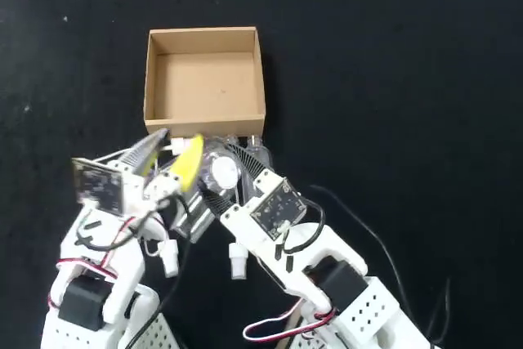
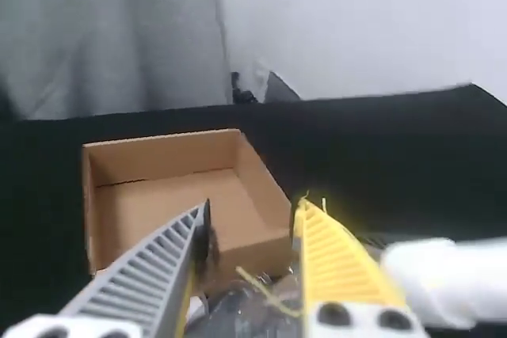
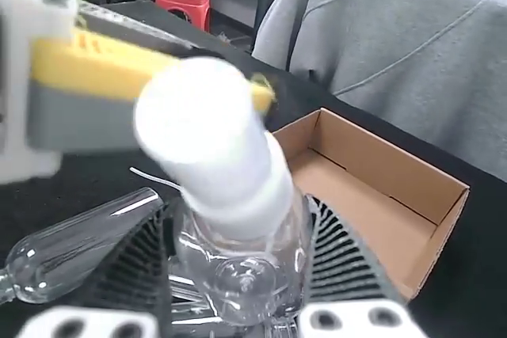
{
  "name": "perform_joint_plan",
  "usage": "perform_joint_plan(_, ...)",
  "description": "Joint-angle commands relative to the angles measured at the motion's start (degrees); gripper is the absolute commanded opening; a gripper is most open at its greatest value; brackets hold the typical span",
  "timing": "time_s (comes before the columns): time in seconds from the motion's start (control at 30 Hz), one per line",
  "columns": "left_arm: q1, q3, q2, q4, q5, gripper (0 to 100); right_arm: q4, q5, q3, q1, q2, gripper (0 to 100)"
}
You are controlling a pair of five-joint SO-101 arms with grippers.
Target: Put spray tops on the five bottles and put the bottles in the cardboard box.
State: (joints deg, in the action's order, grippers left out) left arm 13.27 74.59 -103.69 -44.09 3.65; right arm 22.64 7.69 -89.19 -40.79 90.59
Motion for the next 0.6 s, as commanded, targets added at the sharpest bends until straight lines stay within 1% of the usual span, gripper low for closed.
perform_joint_plan(0.0,-4.0,-4.4,-0.8,0.0,2.1,17,-0.4,-0.1,1.8,1.3,1.1,5.0)
perform_joint_plan(0.1,-4.4,-4.4,-0.8,0.3,1.9,17,1.5,-0.1,1.8,1.3,1.1,5.0)
perform_joint_plan(0.17,-6.1,-4.4,-0.8,0.4,1.9,17,2.9,-0.1,1.8,1.3,1.1,5.0)
perform_joint_plan(0.23,-8.5,-4.4,-0.7,0.4,1.9,17,4.1,-0.1,1.9,1.9,1.1,5.0)
perform_joint_plan(0.43,-18.9,-2.9,-0.8,-1.1,1.9,17,4.7,-0.1,2.1,6.6,1.1,5.0)
perform_joint_plan(0.57,-23.3,-2.6,-0.8,-3.9,1.9,17,4.7,-0.3,1.5,6.8,1.1,5.0)
